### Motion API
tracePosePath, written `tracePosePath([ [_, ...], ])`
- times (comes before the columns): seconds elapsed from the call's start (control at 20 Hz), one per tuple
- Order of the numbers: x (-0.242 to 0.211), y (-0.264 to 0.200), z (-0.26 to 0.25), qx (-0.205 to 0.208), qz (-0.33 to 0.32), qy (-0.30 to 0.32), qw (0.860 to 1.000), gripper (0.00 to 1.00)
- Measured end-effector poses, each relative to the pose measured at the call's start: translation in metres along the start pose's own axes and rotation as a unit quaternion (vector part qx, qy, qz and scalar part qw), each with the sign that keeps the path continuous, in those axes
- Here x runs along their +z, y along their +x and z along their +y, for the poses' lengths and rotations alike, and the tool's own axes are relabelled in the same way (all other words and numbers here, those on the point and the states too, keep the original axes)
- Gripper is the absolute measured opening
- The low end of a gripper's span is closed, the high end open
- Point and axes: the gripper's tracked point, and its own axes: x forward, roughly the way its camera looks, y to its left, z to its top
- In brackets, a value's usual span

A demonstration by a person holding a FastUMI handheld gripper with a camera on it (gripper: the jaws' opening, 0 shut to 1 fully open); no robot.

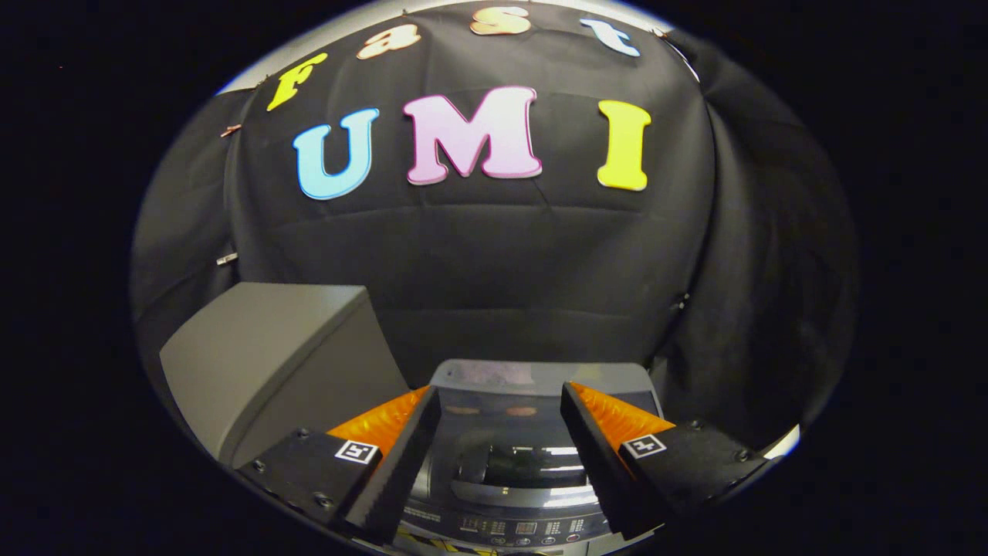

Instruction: Put the clothes into the washing machine and then close the washing machine lid.

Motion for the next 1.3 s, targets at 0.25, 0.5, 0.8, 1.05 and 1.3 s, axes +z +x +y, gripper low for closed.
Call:
tracePosePath([
  [0.25, 0.112, -0.033, 0.048, -0.013, -0.106, -0.01, 0.994, 0.98],
  [0.5, 0.166, -0.065, 0.096, -0.024, -0.183, 0.007, 0.983, 0.98],
  [0.8, 0.168, -0.093, 0.114, -0.043, -0.215, 0.01, 0.976, 0.98],
  [1.05, 0.17, -0.097, 0.102, -0.066, -0.224, 0.004, 0.972, 0.98],
  [1.3, 0.174, -0.095, 0.094, -0.077, -0.229, 0.03, 0.97, 0.98],
])
